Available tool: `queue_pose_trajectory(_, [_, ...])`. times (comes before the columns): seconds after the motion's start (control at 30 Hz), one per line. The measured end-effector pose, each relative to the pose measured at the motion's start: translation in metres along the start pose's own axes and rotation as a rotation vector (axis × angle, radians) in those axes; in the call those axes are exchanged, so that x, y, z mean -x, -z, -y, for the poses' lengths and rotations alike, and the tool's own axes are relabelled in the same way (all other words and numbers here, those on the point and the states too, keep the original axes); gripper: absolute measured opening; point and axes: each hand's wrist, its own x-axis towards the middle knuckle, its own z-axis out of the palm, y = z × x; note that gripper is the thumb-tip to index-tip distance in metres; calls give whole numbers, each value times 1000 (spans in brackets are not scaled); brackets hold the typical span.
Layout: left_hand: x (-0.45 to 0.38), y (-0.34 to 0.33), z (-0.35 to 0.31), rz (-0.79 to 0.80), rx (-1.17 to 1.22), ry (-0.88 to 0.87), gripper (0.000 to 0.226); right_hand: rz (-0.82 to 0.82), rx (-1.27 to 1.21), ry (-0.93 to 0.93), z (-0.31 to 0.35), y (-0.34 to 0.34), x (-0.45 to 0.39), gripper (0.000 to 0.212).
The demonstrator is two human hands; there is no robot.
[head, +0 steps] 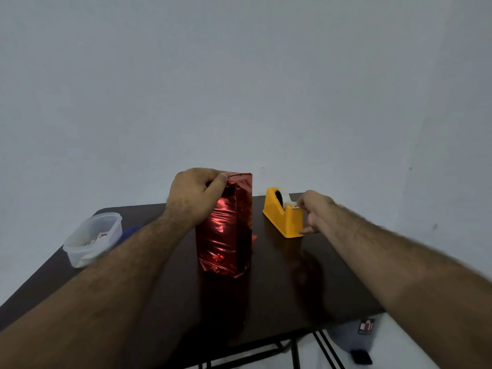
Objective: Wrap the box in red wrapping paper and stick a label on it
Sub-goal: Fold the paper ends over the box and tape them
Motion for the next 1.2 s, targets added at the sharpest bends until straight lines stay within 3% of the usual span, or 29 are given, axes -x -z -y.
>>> queue_pose_trajectory(0.27, [1,0,-3,-6,-10,-2,33,-102,-128,42,-30,4,21,46])
queue_pose_trajectory(0.6, [5,1,-5,1,14,-17,33,-182,-141,141,-51,-2,6,62])
queue_pose_trajectory(0.73, [3,2,-4,-3,-20,-20,32,-225,-93,128,-52,-6,5,58])
queue_pose_trajectory(0.93, [2,4,-9,33,-77,-17,49,-205,-11,87,-37,-6,3,35])
queue_pose_trajectory(1.2, [5,3,-11,30,-84,9,36,-225,183,100,-26,-6,7,27])
